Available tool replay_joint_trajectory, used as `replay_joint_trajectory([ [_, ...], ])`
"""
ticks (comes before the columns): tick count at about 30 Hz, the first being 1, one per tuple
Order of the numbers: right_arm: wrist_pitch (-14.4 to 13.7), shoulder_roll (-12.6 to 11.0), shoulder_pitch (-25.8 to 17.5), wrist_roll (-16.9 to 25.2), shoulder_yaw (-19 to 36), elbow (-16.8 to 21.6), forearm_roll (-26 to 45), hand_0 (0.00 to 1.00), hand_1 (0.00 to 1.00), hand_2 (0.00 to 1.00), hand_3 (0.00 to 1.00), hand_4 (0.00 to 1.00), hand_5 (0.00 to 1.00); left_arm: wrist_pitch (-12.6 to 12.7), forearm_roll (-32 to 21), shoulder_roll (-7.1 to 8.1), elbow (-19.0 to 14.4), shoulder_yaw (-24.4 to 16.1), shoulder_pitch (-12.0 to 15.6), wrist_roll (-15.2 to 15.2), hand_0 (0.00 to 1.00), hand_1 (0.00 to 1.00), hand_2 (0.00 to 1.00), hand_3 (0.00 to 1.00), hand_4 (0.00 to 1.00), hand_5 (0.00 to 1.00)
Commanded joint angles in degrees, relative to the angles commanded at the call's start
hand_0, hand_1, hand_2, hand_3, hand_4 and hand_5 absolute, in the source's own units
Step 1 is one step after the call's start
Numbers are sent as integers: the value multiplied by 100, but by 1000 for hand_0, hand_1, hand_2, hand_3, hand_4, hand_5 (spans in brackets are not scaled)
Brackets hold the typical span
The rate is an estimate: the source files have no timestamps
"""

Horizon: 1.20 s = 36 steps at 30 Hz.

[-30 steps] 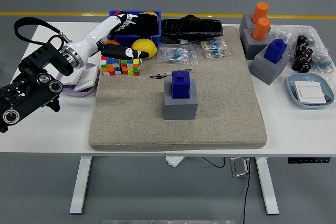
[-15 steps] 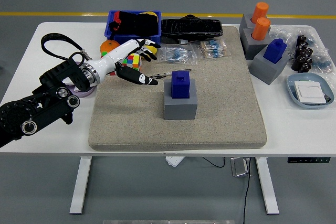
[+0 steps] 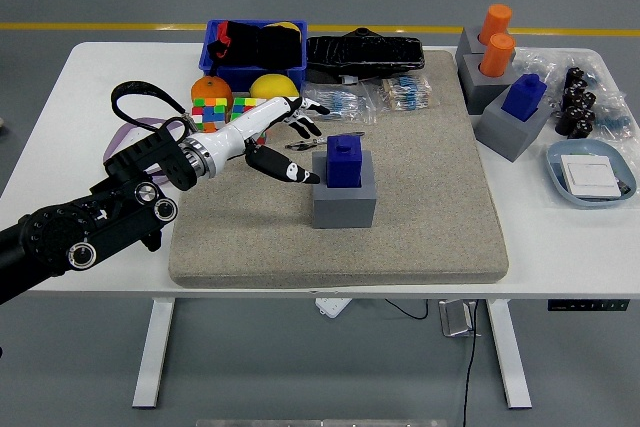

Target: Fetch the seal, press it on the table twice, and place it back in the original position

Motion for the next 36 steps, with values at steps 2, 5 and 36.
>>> replay_joint_trajectory([
  [2, -2, -3, 5, 2, 0, 1, 0, 845, 780, 782, 751, 839, 524, 13, -40, -40, 37, 25, -20, -9, 816, 679, 673, 812, 998, 99],
  [5, -2, -6, 13, 3, 4, 8, 5, 846, 780, 782, 752, 844, 528, 58, -95, -131, 96, 36, -44, -50, 812, 678, 676, 800, 998, 76],
  [36, 4, 9, 49, 0, -63, 24, 14, 846, 781, 783, 753, 851, 530, 550, -763, -623, 455, 272, 36, -432, 807, 743, 711, 853, 974, 2],
])
